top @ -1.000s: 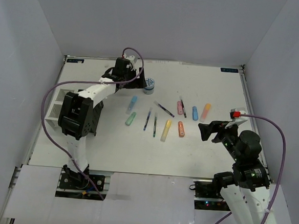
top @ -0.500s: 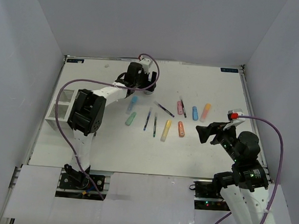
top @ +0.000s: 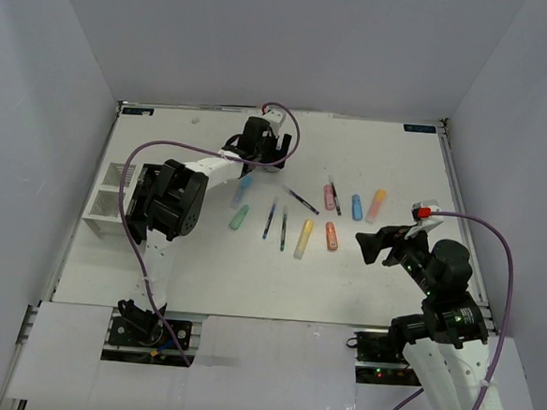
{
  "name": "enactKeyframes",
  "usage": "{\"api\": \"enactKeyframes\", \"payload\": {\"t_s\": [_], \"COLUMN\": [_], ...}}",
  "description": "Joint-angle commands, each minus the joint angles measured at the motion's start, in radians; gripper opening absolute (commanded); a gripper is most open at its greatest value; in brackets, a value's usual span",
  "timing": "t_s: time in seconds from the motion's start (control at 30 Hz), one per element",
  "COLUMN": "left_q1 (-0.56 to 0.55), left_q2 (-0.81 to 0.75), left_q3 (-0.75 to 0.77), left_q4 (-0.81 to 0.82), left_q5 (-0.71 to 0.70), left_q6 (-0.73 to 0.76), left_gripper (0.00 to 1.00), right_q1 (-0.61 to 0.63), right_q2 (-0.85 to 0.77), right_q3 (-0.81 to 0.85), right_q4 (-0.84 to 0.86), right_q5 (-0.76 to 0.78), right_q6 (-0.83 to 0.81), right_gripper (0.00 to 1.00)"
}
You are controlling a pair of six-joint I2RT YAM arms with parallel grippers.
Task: Sort the stationery into containers
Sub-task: Pick up the stationery from the center of the board.
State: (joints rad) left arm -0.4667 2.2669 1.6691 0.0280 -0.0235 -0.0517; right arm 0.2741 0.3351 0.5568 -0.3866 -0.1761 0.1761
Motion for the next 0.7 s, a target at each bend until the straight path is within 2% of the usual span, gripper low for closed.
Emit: {"api": "enactKeyframes", "payload": {"t_s": [0.0,0.1,0.23,0.27,0.33,0.37,0.47,0.6,0.67], "left_q1": [0.0,-0.001,-0.003,-0.003,-0.004,-0.004,-0.006,-0.006,-0.006], "left_q2": [-0.023,-0.024,-0.032,-0.033,-0.043,-0.047,-0.09,-0.2,-0.284], "left_q3": [0.04,0.04,0.032,0.029,0.018,0.017,0.006,0.004,0.009], "left_q4": [0.007,0.012,0.016,0.018,0.02,0.02,0.01,-0.042,-0.112], "left_q5": [-0.03,-0.024,0.002,0.007,0.017,0.019,0.016,-0.027,-0.109], "left_q6": [0.012,0.013,0.009,0.007,-0.002,-0.005,-0.02,-0.048,-0.074], "left_gripper": [0.98,0.98,0.8,0.63,0.5,0.39,0.27,0.25,0.25], "right_q1": [-0.004,-0.004,-0.004,-0.003,-0.004,-0.004,-0.004,-0.003,-0.004], "right_q2": [0.002,-0.001,-0.005,-0.007,-0.008,-0.01,-0.019,-0.025,-0.028], "right_q3": [-0.006,-0.008,-0.015,-0.015,-0.015,-0.015,-0.017,-0.018,-0.017], "right_q4": [0.048,0.051,0.052,0.052,0.052,0.052,0.052,0.052,0.054], "right_q5": [-0.022,-0.02,-0.023,-0.023,-0.022,-0.02,-0.019,-0.022,-0.025], "right_q6": [-0.007,-0.007,-0.007,-0.007,-0.007,-0.009,-0.007,-0.007,-0.007], "right_gripper": [0.9,0.9,0.9,0.9,0.9,0.9,0.9,0.9,0.9]}}
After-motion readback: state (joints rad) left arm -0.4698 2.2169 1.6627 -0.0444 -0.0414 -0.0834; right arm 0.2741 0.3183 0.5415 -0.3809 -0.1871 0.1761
